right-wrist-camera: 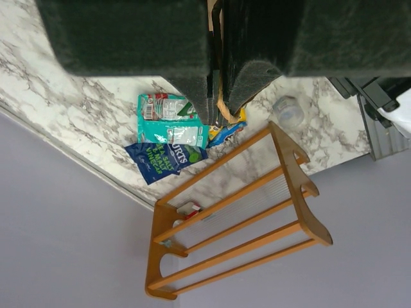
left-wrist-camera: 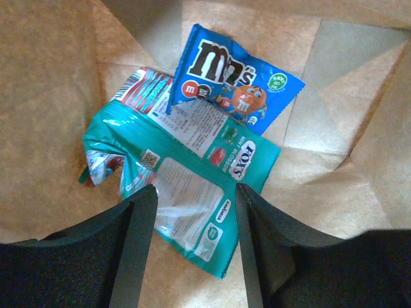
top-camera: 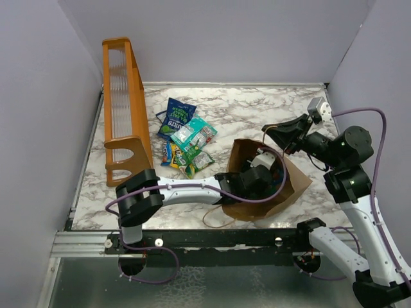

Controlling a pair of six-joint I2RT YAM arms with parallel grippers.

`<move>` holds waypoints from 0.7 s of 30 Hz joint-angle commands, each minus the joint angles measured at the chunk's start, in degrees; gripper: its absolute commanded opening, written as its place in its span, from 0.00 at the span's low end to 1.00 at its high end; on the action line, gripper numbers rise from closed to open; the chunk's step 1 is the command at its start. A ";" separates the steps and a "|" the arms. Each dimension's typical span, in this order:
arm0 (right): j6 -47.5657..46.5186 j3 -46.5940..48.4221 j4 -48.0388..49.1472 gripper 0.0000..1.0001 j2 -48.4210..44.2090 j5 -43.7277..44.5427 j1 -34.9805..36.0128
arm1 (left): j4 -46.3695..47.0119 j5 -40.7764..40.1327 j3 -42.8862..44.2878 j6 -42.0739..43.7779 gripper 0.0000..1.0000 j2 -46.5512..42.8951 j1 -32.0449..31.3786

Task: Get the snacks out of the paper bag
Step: Take out the snack from the paper bag.

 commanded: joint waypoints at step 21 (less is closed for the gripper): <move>-8.95 5.95 -5.15 0.02 6.36 -20.37 -0.01 | 16.10 5.94 6.95 9.15 0.55 15.92 6.21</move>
